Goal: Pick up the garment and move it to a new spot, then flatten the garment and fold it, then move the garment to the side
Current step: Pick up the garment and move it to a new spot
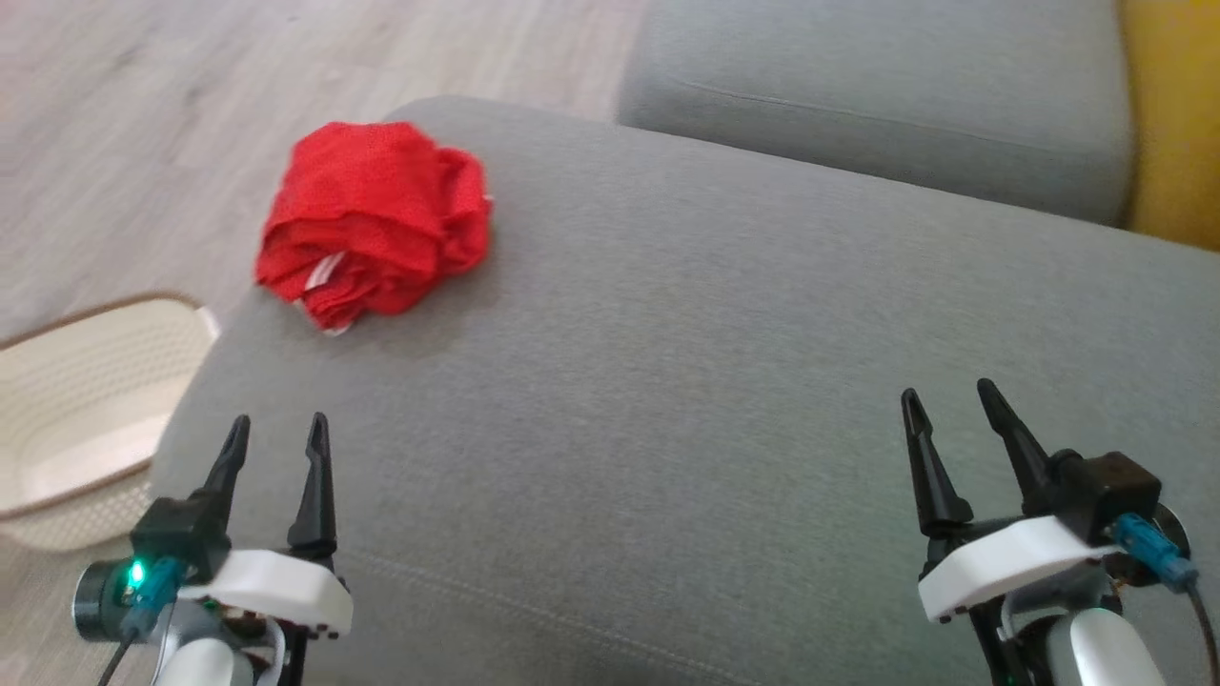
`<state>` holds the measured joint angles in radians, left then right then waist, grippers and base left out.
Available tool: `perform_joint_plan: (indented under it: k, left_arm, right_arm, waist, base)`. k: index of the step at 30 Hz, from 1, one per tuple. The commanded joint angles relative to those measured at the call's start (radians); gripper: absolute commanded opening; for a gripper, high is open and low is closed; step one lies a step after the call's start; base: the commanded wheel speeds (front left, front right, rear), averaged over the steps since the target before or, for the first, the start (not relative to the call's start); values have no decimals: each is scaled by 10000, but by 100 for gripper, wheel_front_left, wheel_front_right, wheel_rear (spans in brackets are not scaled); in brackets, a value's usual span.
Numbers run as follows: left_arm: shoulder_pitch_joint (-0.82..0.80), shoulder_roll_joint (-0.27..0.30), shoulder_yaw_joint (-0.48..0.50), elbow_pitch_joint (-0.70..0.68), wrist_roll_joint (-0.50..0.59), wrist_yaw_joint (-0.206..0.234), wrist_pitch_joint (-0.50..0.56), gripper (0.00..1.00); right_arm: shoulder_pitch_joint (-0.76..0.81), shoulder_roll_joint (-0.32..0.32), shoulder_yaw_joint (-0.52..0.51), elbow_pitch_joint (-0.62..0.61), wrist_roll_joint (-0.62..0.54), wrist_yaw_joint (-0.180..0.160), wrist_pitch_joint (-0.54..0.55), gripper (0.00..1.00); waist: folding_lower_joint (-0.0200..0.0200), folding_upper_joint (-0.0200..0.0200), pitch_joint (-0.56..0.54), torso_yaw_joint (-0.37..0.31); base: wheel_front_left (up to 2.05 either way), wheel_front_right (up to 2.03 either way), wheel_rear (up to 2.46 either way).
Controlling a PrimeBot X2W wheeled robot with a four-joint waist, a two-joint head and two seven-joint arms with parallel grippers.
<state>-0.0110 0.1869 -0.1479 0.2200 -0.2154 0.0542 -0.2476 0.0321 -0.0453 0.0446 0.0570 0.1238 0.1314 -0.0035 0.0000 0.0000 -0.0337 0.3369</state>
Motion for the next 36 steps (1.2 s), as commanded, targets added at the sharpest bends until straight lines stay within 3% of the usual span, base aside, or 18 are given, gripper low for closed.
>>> perform_joint_plan:
  k: [1, 24, 36]
  left_arm:
    - [-426, 228, 385, -385, -79, 62, -15, 100]
    - [-539, 246, 295, -530, -308, 208, 10, 100]
    - [-2991, 234, 407, -114, -642, -111, -31, 100]
  right_arm:
    - [-357, -49, 245, -381, 85, -7, -19, 100]
    - [-407, -49, 234, -464, 65, -7, 120, 100]
    - [-1456, -195, 104, -1535, -578, -7, 855, 100]
  waist:
    - [0, 0, -3, 342]
    - [0, 0, 227, 512]
    - [0, 0, 2539, 108]
  base:
    - [0, 0, 0]
    - [0, 0, 0]
    - [0, 0, 0]
